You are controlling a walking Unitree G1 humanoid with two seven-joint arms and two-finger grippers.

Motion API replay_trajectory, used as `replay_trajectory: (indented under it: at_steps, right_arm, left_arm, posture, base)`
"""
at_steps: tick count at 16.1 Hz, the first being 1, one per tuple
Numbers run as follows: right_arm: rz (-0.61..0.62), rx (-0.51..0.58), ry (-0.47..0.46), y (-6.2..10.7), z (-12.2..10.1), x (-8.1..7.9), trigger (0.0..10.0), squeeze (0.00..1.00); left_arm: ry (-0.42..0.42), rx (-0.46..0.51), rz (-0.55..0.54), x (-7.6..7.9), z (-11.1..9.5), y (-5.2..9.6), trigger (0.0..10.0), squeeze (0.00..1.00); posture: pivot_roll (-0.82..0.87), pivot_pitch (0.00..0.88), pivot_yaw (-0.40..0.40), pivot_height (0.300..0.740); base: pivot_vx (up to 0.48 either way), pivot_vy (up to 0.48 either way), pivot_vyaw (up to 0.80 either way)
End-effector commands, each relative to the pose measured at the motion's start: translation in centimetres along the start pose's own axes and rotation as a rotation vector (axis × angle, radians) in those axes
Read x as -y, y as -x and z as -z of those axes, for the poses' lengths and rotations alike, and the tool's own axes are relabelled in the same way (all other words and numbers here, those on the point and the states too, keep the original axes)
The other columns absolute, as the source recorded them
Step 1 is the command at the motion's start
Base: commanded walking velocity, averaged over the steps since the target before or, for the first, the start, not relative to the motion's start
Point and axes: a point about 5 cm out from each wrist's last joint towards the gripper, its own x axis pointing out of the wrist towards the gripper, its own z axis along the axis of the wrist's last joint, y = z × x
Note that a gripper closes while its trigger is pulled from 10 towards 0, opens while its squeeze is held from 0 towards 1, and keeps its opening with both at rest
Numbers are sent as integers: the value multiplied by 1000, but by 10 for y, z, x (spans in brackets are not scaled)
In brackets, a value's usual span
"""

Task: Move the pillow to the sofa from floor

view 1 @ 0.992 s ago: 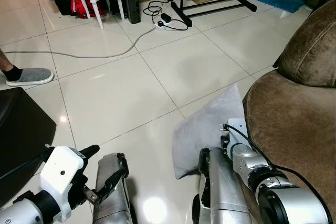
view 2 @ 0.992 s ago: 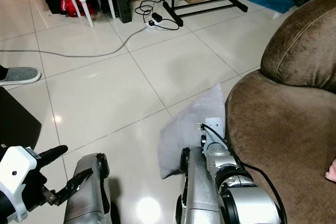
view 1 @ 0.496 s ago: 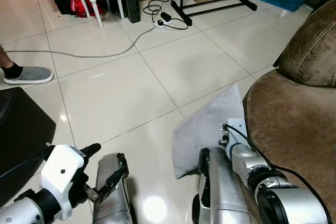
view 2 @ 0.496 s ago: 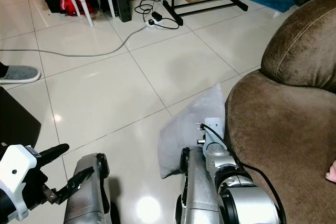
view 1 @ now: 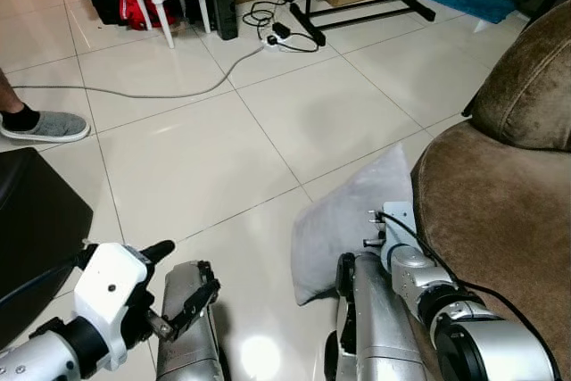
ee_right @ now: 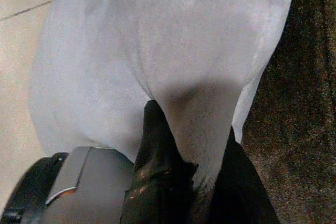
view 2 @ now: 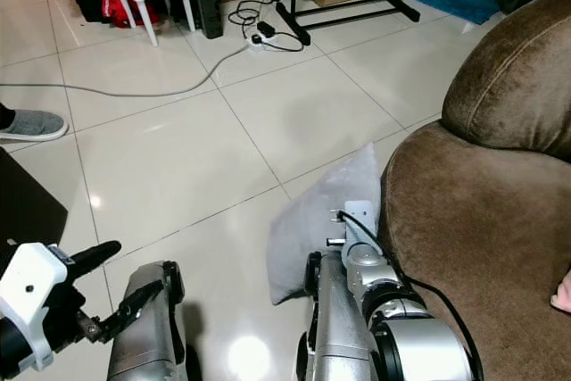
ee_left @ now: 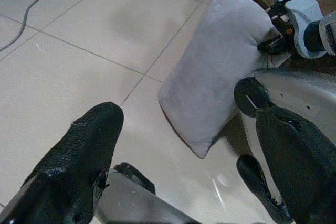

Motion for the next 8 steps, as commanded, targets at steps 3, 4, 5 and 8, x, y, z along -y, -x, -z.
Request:
replay_trajectory:
  at_steps: [3, 4, 5, 8]
  right_arm:
    - [-133, 11, -68, 3, 3, -24, 0, 0]
    - [-202, 30, -87, 5, 0, -36, 0, 0]
    - [-259, 51, -103, 7, -3, -46, 0, 0]
    - [-361, 99, -115, 12, -12, -63, 0, 0]
  left_arm:
    - [-13, 0, -22, -2, 3, -4, 10000, 145]
    - [-21, 8, -35, -5, 3, -7, 10000, 145]
    - [-29, 17, -49, -9, 3, -9, 10000, 145]
    - [-36, 31, -73, -16, 4, -14, 10000, 145]
  posture:
    - [120, 20, -34, 475]
    - [117, 0, -39, 475]
    - [109, 0, -37, 475]
    - [83, 0, -30, 475]
  base:
    - [0, 0, 0]
    - [0, 0, 0]
    - [0, 0, 0]
    - [0, 0, 0]
